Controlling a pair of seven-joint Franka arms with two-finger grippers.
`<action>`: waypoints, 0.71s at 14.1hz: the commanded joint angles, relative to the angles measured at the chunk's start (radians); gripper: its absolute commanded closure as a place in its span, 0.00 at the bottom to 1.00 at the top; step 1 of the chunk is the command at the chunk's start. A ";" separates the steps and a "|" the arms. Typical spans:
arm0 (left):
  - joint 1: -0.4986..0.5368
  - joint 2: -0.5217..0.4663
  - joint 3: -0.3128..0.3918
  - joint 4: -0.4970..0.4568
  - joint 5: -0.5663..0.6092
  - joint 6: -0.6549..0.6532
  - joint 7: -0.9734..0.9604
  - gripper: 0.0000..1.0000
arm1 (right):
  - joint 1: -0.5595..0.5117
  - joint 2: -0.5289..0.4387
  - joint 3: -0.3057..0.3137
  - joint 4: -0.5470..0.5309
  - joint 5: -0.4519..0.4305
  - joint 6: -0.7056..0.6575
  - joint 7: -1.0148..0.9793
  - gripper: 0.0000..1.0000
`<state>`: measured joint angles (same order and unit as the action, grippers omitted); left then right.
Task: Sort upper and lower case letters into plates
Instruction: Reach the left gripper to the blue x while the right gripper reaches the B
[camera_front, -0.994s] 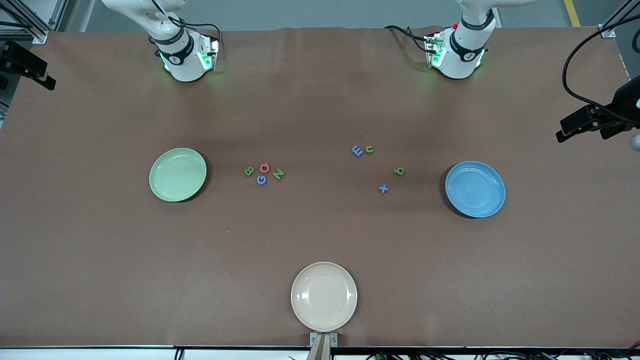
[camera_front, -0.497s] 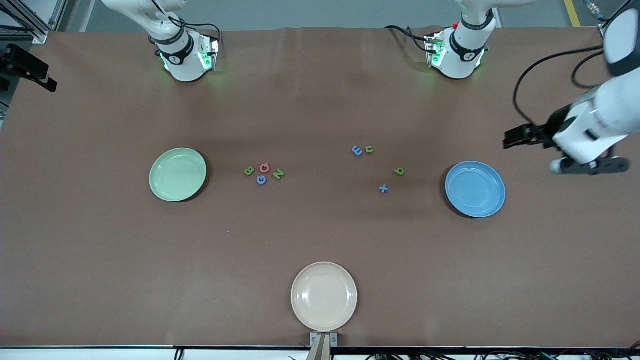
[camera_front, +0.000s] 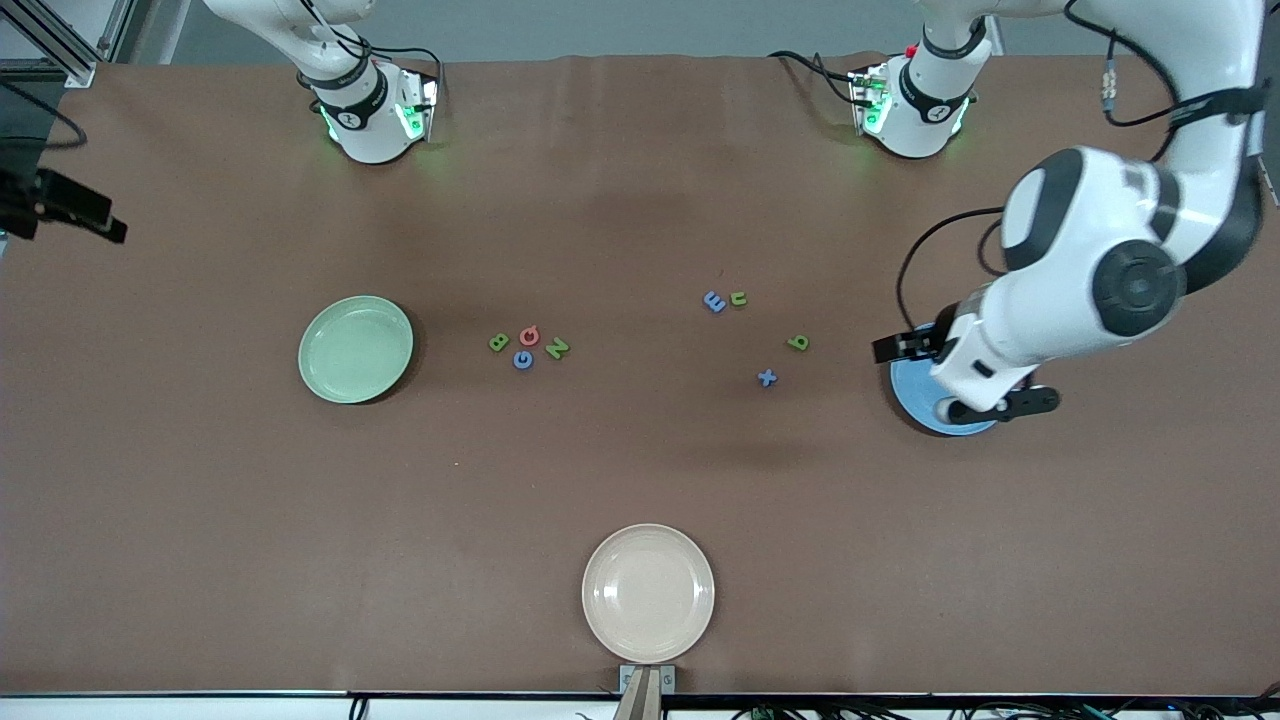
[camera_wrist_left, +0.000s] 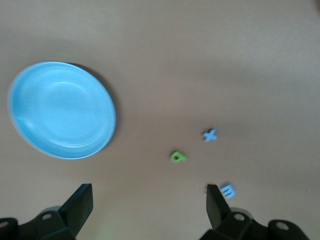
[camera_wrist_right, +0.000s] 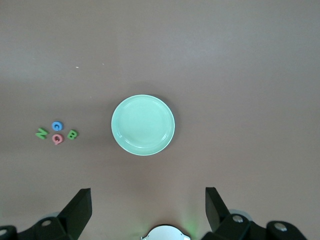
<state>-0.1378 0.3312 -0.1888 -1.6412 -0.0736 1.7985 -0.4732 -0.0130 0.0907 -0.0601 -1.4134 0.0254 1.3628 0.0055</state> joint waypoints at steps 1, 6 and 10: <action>-0.066 0.032 0.002 -0.055 0.063 0.129 -0.140 0.00 | 0.001 0.095 0.006 0.019 -0.009 0.010 -0.006 0.00; -0.181 0.107 0.002 -0.158 0.122 0.370 -0.574 0.00 | 0.085 0.086 0.013 -0.140 0.008 0.149 0.293 0.00; -0.213 0.159 0.003 -0.236 0.149 0.557 -0.743 0.00 | 0.207 0.052 0.013 -0.359 0.025 0.362 0.531 0.00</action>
<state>-0.3355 0.4818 -0.1907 -1.8395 0.0565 2.2846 -1.1477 0.1415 0.2110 -0.0432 -1.6226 0.0380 1.6282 0.4286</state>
